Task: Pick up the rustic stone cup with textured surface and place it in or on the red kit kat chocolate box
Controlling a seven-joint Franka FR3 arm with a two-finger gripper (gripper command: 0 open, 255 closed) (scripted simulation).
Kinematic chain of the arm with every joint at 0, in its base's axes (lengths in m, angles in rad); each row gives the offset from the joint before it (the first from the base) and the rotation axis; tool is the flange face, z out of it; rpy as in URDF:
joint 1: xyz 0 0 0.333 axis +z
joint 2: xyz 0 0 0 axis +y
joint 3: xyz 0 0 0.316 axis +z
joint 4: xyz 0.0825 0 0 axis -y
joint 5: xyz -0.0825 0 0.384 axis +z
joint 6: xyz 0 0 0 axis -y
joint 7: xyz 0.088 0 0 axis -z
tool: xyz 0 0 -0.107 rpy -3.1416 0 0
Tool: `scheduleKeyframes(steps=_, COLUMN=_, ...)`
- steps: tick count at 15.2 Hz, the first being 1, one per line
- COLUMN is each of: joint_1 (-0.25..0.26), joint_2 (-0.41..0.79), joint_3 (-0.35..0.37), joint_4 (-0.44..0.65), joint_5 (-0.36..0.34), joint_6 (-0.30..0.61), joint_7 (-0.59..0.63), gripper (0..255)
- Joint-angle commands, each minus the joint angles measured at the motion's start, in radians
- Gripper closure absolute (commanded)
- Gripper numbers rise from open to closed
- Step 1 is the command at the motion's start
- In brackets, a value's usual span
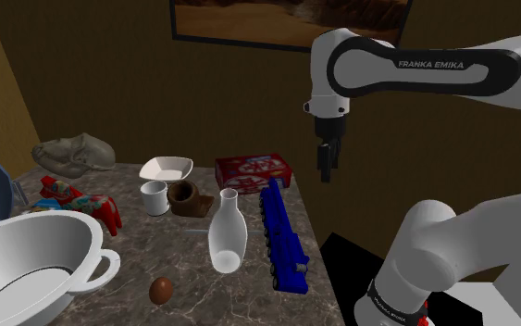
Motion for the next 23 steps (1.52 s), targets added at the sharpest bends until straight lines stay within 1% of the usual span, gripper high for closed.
scheduleKeyframes(steps=1, joint_1=0.000, joint_2=0.000, joint_3=0.000, joint_4=0.000, joint_5=0.000, joint_6=0.000, joint_7=0.000, gripper=0)
scheduleKeyframes(steps=7, joint_1=0.016, joint_2=0.167, joint_3=0.083, joint_4=0.035, joint_5=0.023, joint_6=0.184, joint_7=0.098, gripper=0)
scheduleKeyframes(steps=12, joint_1=0.020, joint_2=0.327, joint_3=0.147, joint_4=0.102, joint_5=0.012, joint_6=0.316, joint_7=0.184, gripper=0)
scheduleKeyframes(steps=17, joint_1=0.018, joint_2=0.498, joint_3=0.205, joint_4=0.203, joint_5=-0.031, joint_6=0.419, joint_7=0.278, gripper=0)
scheduleKeyframes(steps=23, joint_1=0.023, joint_2=0.714, joint_3=0.257, joint_4=0.367, joint_5=-0.126, joint_6=0.496, joint_7=0.401, gripper=0)
